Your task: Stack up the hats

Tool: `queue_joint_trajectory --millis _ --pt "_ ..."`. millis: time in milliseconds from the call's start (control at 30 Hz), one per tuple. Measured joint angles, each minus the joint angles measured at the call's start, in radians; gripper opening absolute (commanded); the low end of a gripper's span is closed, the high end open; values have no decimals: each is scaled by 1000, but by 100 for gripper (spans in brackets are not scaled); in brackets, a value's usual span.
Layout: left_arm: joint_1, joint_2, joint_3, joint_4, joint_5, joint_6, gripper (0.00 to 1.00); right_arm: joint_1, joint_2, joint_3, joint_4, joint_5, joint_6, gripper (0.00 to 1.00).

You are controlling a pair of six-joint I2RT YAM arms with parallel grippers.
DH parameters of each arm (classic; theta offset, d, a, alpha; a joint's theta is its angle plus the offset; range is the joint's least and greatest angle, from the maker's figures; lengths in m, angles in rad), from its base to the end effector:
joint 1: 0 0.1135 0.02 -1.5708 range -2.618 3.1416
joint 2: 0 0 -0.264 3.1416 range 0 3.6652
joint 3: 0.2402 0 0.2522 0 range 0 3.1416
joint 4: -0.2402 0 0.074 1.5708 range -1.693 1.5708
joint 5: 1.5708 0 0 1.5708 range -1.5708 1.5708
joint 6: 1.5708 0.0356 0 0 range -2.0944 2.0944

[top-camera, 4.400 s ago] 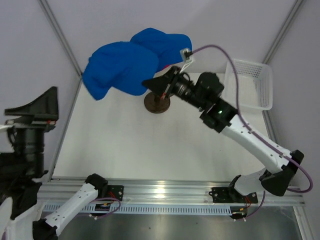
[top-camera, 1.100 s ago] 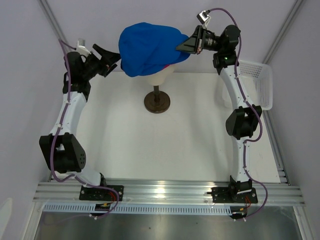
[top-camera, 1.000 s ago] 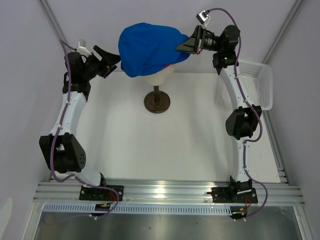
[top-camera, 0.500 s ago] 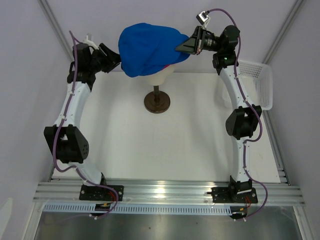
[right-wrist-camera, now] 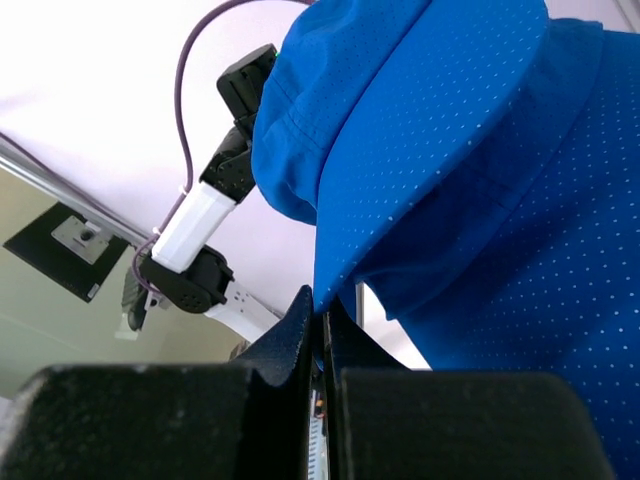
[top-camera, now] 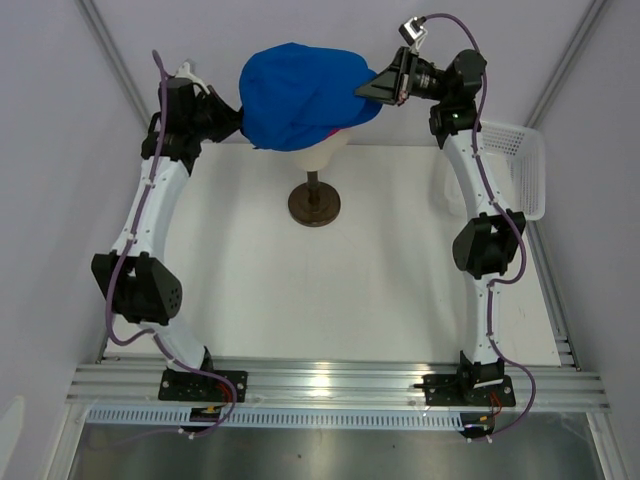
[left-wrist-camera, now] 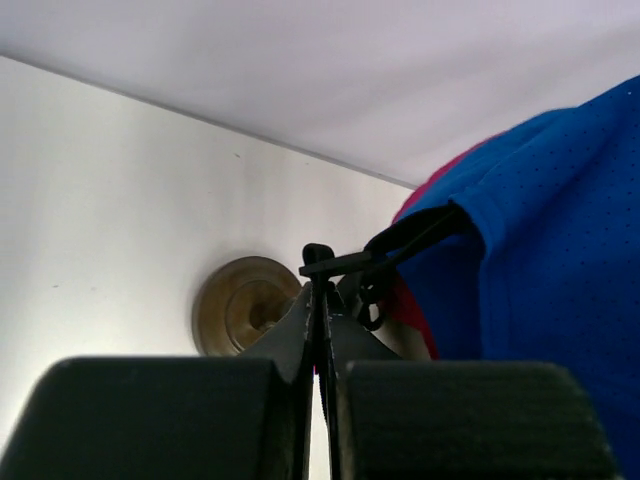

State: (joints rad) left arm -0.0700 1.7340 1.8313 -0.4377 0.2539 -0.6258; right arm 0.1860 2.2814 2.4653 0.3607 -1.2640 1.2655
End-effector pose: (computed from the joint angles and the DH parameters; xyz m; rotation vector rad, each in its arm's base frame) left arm 0.4015 -0.0371 0.4213 -0.3670 1.9300 -0.7062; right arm 0.4797 0.1248 0.4613 -0.6214 1.5779 1.7847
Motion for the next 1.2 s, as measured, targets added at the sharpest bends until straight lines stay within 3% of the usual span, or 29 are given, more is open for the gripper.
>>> queue_joint_trajectory --millis 433,733,1200 --pt "-17 -117 162 -66 -150 65 1 -21 -2 16 -14 110 121 0" --pt "-115 -137 166 -103 -190 97 1 -97 -2 26 64 111 312 0" --pt "-90 -129 97 -114 -276 103 1 -105 -15 -44 1 80 290 0"
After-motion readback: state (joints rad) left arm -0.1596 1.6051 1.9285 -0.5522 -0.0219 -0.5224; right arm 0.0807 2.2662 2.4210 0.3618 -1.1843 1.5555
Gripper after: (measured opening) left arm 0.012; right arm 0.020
